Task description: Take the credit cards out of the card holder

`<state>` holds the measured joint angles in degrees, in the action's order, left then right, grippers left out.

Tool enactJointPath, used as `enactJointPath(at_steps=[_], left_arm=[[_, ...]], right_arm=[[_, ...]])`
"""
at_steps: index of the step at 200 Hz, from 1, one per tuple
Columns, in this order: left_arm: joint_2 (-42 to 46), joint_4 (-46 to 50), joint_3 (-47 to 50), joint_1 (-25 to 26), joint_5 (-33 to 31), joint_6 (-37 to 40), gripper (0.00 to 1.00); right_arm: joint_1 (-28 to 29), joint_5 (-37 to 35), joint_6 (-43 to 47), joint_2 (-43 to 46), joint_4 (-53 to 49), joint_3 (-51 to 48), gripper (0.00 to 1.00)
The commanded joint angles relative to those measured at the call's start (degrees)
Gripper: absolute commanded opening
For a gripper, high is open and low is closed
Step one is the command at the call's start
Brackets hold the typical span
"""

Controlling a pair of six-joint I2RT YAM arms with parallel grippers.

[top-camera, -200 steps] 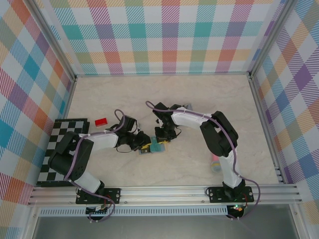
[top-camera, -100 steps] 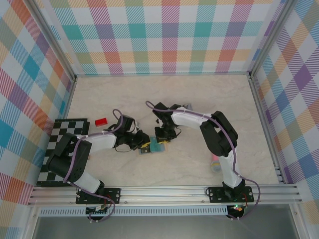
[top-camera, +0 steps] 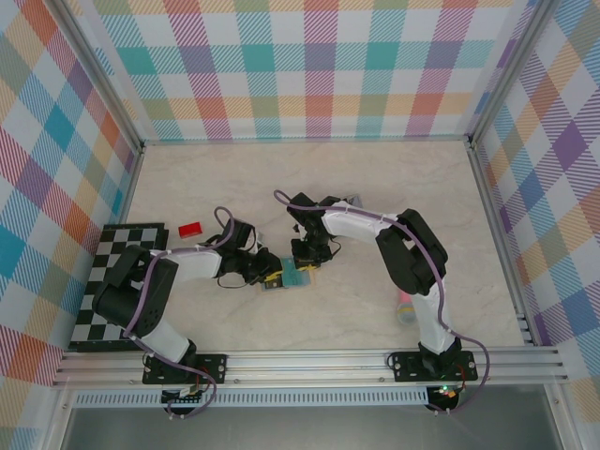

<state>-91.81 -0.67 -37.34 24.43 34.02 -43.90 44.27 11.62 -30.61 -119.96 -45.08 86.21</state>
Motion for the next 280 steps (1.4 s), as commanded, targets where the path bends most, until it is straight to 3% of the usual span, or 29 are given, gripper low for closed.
enactJointPath(at_steps=[1,67,111,178,238,280], left_arm=[[-1.29,-2.02,-0.65,-0.48,1.99,0.18,0.16],[-1.35,-3.84,-0.54,-0.51,3.02,-0.4,0.13],[-0.11,-1.31,-0.54,-0.52,1.31,0.82,0.03],[6.8,14.62,-3.0,-0.69,-7.09,8.28,0.0],[14.26,28.98,-6.96,-0.87,-13.1,12.95,0.0],[19.89,35.19,-11.01,-1.13,-15.23,13.64,0.0]], right_arm=[[0.47,-2.74,0.95,-4.45,-2.56,-1.75,0.14],[0.47,-2.53,0.99,-4.45,-2.3,-1.88,0.14],[0.47,-3.09,0.82,-4.43,-2.54,-2.08,0.14],[0.16,-3.91,0.63,-4.26,-3.11,-2.09,0.14],[-0.67,-0.62,1.7,2.89,-1.61,-0.55,0.15],[-2.69,9.13,-0.24,12.89,5.48,-2.87,0.3]])
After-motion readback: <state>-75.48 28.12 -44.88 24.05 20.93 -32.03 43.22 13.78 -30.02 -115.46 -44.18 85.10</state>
